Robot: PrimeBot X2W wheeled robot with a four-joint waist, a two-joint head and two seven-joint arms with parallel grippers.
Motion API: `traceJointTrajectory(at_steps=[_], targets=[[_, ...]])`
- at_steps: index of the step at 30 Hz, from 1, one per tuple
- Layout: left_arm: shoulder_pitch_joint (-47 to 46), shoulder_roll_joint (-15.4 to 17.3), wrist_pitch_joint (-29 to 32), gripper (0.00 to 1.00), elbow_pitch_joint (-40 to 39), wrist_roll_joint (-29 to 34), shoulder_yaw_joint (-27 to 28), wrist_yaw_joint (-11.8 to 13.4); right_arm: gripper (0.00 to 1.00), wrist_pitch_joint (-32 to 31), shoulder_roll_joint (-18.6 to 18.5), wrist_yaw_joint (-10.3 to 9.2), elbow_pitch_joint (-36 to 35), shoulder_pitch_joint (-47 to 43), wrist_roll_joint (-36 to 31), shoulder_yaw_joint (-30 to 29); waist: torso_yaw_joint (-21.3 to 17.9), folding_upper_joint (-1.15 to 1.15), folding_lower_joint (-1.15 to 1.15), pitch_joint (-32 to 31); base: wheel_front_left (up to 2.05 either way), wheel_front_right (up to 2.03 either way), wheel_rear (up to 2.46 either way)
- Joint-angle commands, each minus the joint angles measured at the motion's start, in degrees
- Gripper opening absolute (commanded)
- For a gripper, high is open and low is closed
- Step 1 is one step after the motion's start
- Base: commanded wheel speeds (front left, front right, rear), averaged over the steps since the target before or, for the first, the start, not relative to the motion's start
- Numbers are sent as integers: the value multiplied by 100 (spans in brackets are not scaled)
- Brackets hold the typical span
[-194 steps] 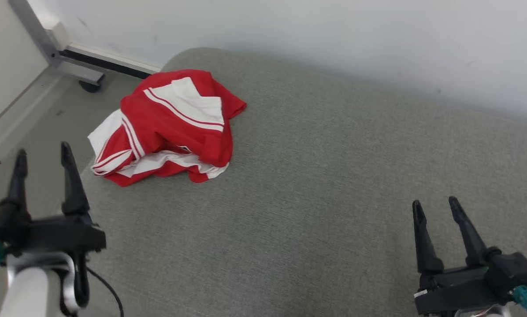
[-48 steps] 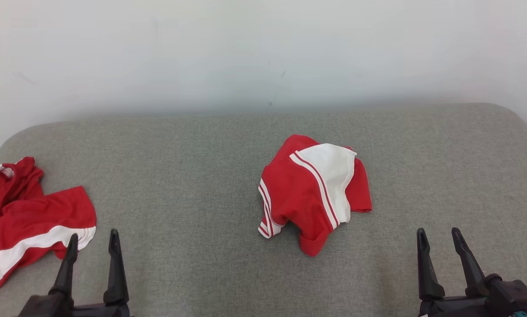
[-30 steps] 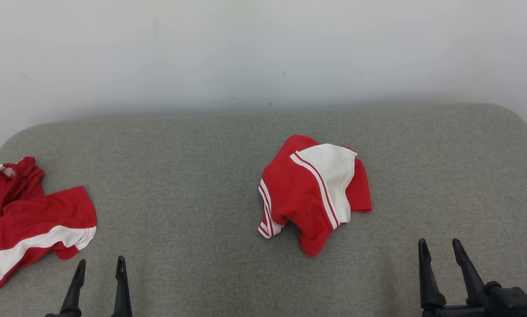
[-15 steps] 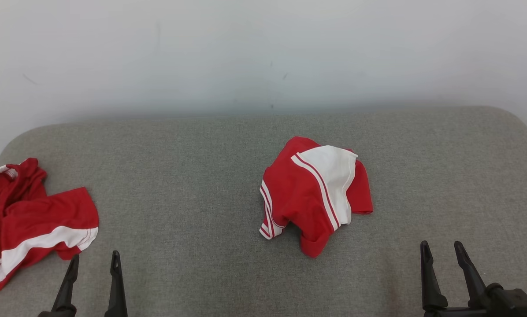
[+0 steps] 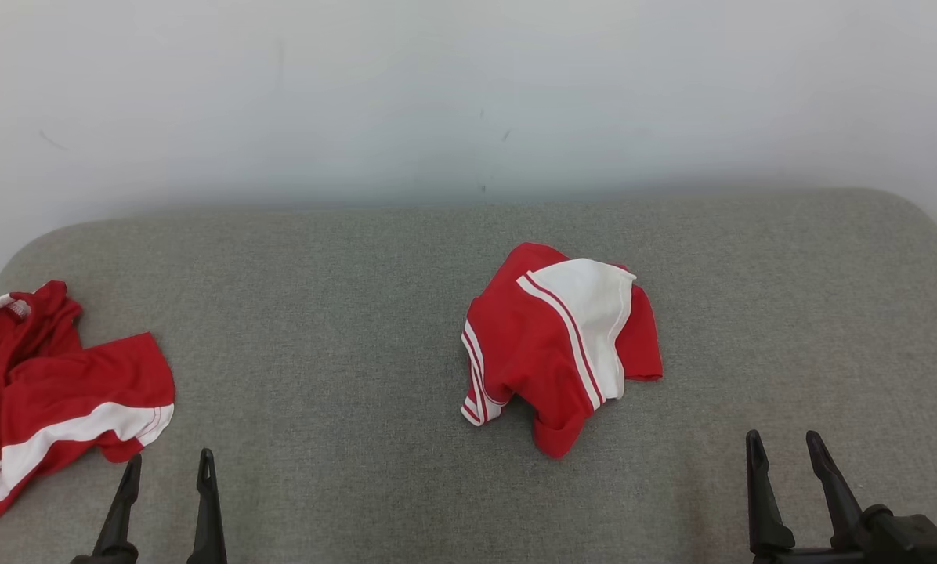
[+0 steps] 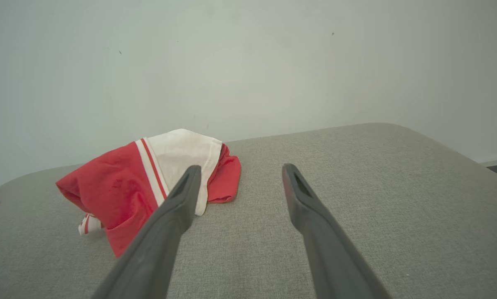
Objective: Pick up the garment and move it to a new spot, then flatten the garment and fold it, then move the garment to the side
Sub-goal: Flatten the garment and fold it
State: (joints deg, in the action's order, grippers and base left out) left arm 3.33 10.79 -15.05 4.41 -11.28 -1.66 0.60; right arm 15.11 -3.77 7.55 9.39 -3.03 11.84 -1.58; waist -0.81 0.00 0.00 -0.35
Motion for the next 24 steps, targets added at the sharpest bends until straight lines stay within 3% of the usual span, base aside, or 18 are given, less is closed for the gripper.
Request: traceJointTrajectory(at_steps=[1,11,16,24], targets=[[48,11,-19,100,14,-75,-10,34,100,7,-19,-12,13,-30,33,6,-1,0,0,0,0,0,0],[-46,-40,-14,100,74,-72,-115,42,100,7,-159,-12,110,236,75,111,131,0,0,19,0,0,0],[-200,-111,-15,100,153,-97,-223,3,100,-74,-501,-12,379,828,101,265,319,0,0,169,0,0,0],[-526,-290,-17,100,262,-36,-441,-52,100,-294,-1111,-12,1364,2178,310,541,689,0,0,616,0,0,0]])
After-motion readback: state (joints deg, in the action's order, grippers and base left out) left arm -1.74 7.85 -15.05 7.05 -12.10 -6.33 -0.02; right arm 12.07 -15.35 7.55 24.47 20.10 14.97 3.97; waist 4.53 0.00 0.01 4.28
